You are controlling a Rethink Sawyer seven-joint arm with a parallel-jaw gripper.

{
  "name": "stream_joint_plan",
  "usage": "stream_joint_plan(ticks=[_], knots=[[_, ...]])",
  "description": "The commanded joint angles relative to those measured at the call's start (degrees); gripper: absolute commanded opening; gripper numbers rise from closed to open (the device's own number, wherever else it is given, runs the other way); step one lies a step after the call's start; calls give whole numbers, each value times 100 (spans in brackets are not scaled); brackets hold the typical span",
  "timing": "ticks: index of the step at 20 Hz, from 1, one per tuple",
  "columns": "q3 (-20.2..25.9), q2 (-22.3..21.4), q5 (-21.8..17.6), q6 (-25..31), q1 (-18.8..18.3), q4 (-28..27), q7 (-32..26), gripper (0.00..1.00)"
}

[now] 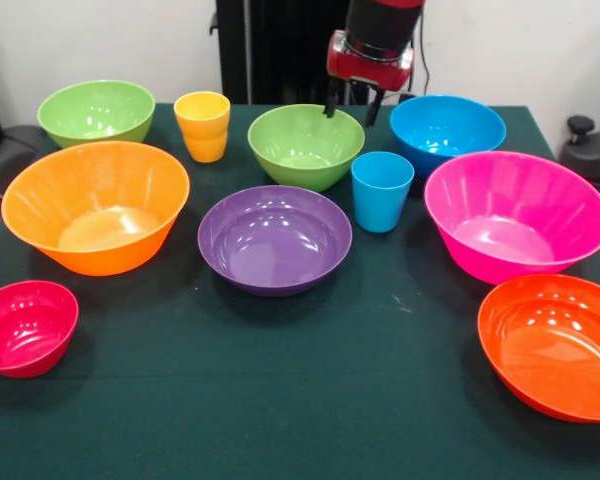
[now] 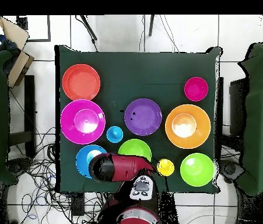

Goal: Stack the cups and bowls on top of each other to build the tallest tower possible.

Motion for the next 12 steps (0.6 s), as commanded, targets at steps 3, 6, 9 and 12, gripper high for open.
stream_joint_plan(ticks=[3,6,9,12], knots=[[75,-265,642,217,274,-572,1247,100],[35,-65,787,68,296,-790,1287,100],[64,25,869,11,244,-928,1214,100],[118,32,938,225,142,-1128,1090,100]])
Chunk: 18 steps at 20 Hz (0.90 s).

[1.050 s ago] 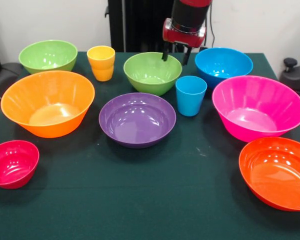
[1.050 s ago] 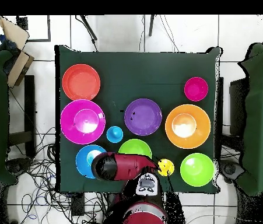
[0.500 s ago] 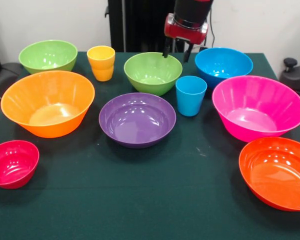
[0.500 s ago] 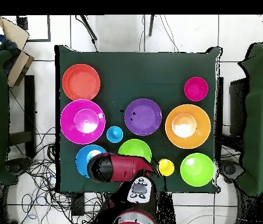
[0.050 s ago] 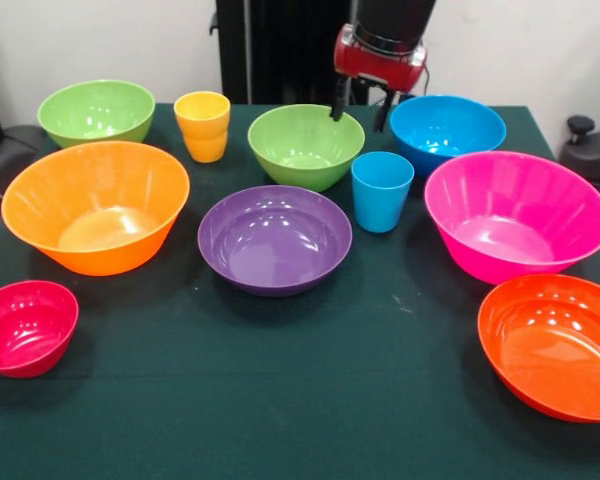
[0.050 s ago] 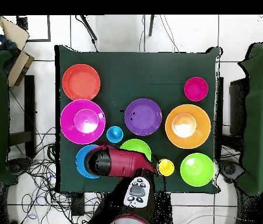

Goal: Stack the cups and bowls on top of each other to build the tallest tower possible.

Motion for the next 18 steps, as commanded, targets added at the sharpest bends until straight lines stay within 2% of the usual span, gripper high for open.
stream_joint_plan(ticks=[1,9,18], knots=[[342,206,398,301,-112,-842,898,100],[470,161,594,645,-293,-1121,747,100],[437,396,644,958,-322,-1667,656,100]])
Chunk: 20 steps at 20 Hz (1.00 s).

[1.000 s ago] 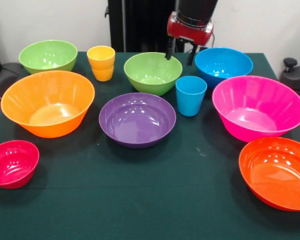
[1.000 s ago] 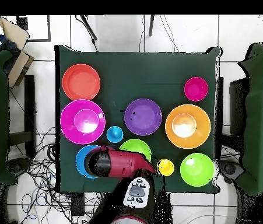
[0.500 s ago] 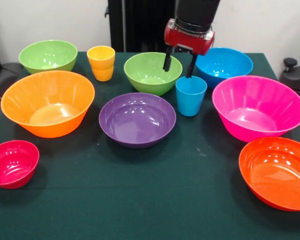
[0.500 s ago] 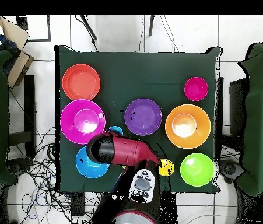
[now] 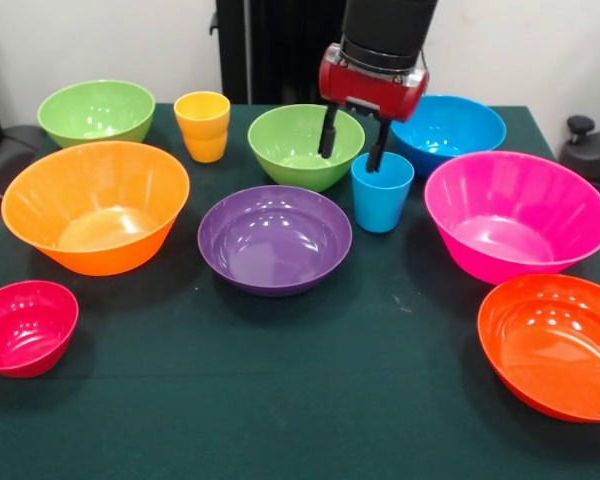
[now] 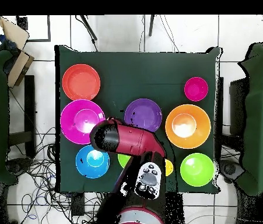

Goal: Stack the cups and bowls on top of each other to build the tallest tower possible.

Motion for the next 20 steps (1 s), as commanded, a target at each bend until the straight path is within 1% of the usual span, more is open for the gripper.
stream_joint_plan(ticks=[1,5,6,11,13,15,17,20], knots=[[459,435,188,751,-127,-740,629,100],[649,833,198,355,-304,-915,543,100],[642,903,181,303,-296,-978,536,100],[449,984,89,243,-183,-1083,598,100],[418,1040,40,148,-191,-1085,593,100],[529,1098,22,68,-292,-1094,518,100],[665,1246,-18,-30,-399,-1209,396,100],[769,1410,-18,-250,-465,-1177,430,100]])
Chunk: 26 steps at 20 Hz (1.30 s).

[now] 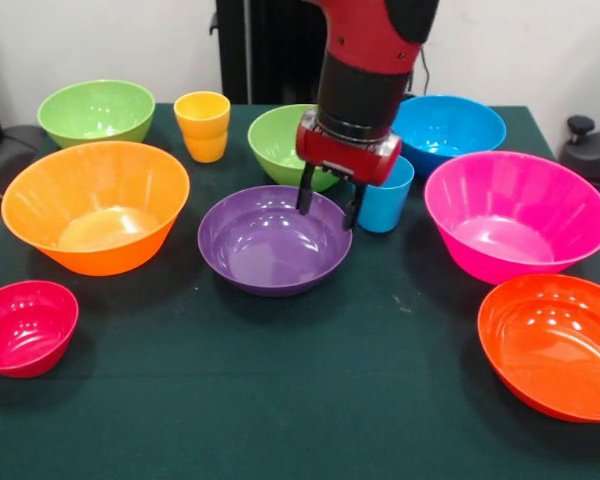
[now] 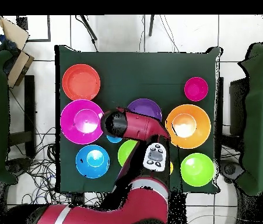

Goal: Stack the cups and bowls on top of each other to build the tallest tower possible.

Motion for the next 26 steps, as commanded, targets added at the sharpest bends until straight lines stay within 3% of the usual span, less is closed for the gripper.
stream_joint_plan(ticks=[1,11,26], knots=[[777,503,-77,-329,-237,-299,446,100],[1023,643,-37,-369,-328,-373,443,100],[1006,302,-13,272,-360,-414,340,100]])
